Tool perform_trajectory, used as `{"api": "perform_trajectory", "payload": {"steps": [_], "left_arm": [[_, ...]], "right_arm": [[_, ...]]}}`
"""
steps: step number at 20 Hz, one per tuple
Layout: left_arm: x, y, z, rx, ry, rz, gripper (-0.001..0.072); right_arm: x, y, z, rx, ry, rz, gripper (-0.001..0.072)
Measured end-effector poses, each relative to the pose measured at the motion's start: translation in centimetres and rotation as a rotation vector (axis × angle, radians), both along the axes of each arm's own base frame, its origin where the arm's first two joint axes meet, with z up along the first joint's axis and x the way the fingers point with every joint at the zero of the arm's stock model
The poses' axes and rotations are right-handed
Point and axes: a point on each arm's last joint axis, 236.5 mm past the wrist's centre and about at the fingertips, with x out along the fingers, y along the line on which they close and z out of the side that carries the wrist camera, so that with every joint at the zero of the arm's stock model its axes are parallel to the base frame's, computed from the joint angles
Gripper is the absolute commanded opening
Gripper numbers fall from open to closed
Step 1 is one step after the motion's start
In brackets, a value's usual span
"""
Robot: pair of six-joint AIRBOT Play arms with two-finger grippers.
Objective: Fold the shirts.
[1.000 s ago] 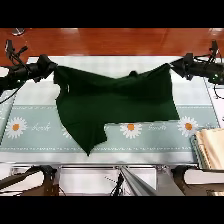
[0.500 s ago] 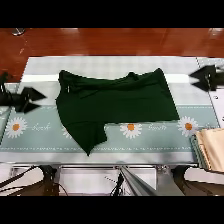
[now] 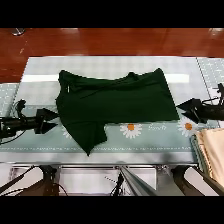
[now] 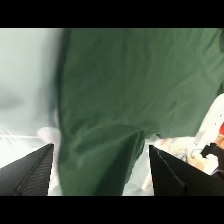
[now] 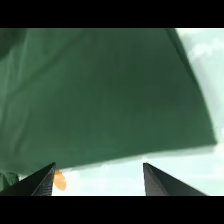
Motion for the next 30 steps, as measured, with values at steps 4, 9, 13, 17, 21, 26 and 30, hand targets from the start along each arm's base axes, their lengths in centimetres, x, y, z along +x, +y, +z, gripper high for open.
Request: {"api": "perform_trajectory", "payload": {"steps": [4,9,13,17,21,26,30], "left_arm": [[0.2,-2.4,-1.3,0.001,0.003,-0.023,0.0702],[0.6,-5.4,-2.5,0.008,0.008,-0.073,0.0023],[1.6,-5.9,-1.7,0.007,-0.031,-0.1,0.0022],[2.7,-5.8,-0.6,0.005,-0.069,-0.114,0.0023],[3.0,-5.8,-0.1,0.005,-0.082,-0.119,0.0023],[3.2,-5.8,0.0,0.004,-0.087,-0.121,0.0023],[3.7,-5.6,0.4,0.005,-0.099,-0.112,0.0023]], "right_arm": [[-0.9,0.5,-0.7,0.0,0.01,-0.005,0.0617],[-0.8,-0.3,-1.2,-0.017,0.017,-0.055,0.0617],[-1.3,-4.5,-2.4,-0.08,0.06,-0.205,0.0617],[-2.5,-6.2,-4.7,-0.095,0.152,-0.248,0.0617],[-1.5,-5.0,-6.8,-0.019,0.192,-0.231,0.0617],[1.3,-1.9,-7.7,0.06,0.199,-0.142,0.0538],[4.2,0.1,-7.6,0.02,0.161,-0.034,0.0019]]}}
